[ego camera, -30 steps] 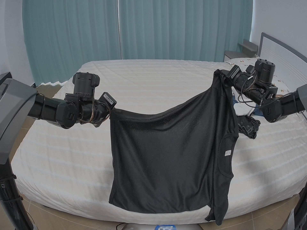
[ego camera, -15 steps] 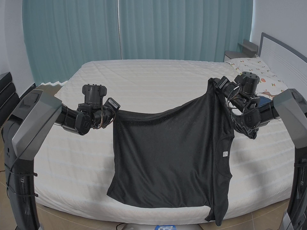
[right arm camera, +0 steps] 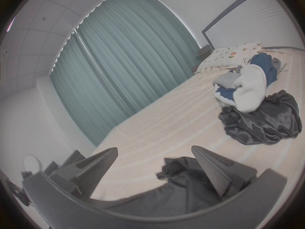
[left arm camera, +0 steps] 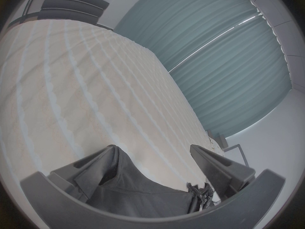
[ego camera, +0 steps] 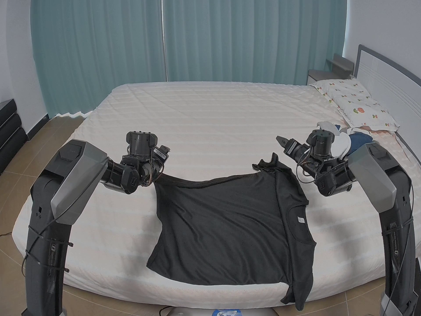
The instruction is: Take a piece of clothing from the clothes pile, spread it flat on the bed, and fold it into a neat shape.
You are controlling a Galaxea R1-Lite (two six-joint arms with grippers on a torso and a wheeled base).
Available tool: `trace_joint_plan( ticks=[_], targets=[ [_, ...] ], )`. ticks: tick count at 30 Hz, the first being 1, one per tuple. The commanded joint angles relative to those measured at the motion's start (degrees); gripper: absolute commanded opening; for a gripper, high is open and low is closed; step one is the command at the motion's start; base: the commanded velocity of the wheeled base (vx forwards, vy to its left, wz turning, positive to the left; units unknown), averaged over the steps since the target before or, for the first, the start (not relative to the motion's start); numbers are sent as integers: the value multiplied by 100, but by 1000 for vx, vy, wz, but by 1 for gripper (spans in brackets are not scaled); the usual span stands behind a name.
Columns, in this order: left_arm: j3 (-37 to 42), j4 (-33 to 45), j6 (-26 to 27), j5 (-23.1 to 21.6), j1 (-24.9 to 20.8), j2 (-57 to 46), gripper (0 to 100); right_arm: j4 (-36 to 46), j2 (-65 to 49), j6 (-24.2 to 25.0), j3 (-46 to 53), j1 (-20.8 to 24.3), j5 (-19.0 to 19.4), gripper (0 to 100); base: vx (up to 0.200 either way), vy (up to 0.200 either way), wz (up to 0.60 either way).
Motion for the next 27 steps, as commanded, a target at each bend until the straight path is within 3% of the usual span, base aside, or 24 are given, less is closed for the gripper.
trace_joint_plan(
  ticks=[1,8,9,12,14,18,27],
  targets=[
    [-77,-9,3,140,65,201,100,59,450,-105,7,-171,-159,100,0,0,0],
    [38,26,3,166,232,95,100,226,169,-131,517,-540,-124,100,0,0,0],
    [389,26,11,113,320,-168,100,165,-130,-122,1255,-645,78,100,0,0,0],
    [881,-36,3,-159,364,-581,100,138,-464,-43,1853,-645,201,100,0,0,0],
    [1154,-53,11,-537,364,-898,100,121,-780,89,2310,-645,271,100,0,0,0],
    [1365,35,11,-616,364,-1293,100,6,-1220,765,3031,-566,421,100,0,0,0],
    [3571,-53,-41,-915,241,-2304,100,-196,-1299,1337,3576,-557,843,100,0,0,0]
  ],
)
